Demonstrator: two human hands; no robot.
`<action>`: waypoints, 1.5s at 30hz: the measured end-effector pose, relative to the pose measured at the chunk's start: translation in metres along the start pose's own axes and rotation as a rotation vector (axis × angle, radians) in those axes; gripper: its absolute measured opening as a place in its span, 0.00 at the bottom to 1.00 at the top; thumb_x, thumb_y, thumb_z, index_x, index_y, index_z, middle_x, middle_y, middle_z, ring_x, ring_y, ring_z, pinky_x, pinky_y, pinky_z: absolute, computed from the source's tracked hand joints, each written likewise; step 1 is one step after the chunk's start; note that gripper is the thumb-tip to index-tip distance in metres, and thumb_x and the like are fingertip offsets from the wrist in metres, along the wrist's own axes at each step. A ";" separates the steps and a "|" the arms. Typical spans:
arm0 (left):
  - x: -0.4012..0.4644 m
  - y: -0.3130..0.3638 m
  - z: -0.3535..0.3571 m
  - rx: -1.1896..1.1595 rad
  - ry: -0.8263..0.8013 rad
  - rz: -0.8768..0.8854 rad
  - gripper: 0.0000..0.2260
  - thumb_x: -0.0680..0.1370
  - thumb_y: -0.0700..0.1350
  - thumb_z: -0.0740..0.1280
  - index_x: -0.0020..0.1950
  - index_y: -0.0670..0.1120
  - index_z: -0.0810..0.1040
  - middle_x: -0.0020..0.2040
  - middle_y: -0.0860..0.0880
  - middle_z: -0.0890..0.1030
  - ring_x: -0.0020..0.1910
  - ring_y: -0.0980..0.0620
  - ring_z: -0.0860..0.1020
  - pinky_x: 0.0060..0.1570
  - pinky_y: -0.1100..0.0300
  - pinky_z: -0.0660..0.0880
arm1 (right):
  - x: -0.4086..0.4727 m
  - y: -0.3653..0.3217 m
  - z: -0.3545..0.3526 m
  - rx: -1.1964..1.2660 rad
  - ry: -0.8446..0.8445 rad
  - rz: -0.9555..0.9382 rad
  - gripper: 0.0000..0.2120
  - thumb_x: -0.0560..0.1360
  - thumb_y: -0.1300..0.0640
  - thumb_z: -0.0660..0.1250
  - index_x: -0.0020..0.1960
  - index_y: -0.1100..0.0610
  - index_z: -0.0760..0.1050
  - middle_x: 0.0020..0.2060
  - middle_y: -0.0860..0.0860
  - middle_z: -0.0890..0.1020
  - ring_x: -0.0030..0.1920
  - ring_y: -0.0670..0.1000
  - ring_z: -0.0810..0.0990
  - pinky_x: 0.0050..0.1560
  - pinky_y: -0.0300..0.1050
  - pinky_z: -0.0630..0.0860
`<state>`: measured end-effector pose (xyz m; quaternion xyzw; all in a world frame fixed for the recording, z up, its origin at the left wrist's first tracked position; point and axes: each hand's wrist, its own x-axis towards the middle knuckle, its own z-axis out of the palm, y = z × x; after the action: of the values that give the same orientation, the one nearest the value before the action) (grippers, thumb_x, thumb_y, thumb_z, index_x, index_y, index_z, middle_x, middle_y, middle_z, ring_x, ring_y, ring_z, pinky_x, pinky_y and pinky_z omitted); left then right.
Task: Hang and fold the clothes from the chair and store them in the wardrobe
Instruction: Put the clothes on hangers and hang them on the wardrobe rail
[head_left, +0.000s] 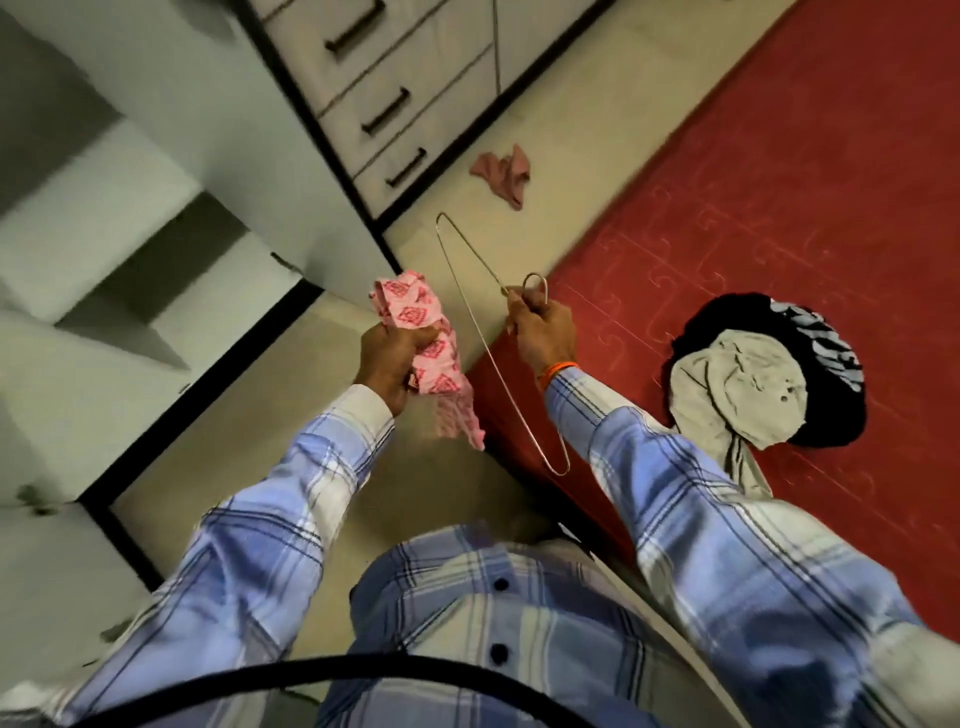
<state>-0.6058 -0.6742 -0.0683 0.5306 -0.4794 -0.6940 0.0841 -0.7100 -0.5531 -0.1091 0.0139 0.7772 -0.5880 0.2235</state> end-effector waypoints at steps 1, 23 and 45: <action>-0.004 0.003 -0.013 -0.013 0.006 0.013 0.17 0.73 0.31 0.70 0.61 0.37 0.78 0.55 0.42 0.82 0.45 0.46 0.82 0.42 0.54 0.80 | -0.010 -0.008 0.008 0.004 -0.015 -0.020 0.06 0.77 0.54 0.66 0.44 0.48 0.81 0.22 0.43 0.76 0.28 0.42 0.74 0.40 0.42 0.71; -0.095 0.087 -0.199 -0.383 0.018 0.244 0.14 0.73 0.33 0.71 0.58 0.37 0.79 0.51 0.39 0.84 0.48 0.42 0.84 0.54 0.42 0.79 | -0.158 -0.148 0.156 -0.173 -0.207 -0.363 0.11 0.76 0.52 0.67 0.38 0.55 0.79 0.36 0.50 0.84 0.45 0.52 0.80 0.46 0.39 0.70; -0.123 0.116 -0.201 -0.475 -0.059 0.382 0.16 0.77 0.26 0.50 0.47 0.38 0.76 0.33 0.43 0.81 0.28 0.52 0.80 0.30 0.61 0.80 | -0.186 -0.206 0.184 -0.189 -0.706 -0.502 0.07 0.71 0.52 0.71 0.36 0.52 0.83 0.37 0.53 0.86 0.40 0.55 0.84 0.54 0.51 0.80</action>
<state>-0.4350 -0.7748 0.1044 0.3759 -0.3971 -0.7732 0.3211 -0.5401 -0.7408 0.1068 -0.3974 0.6830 -0.5191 0.3258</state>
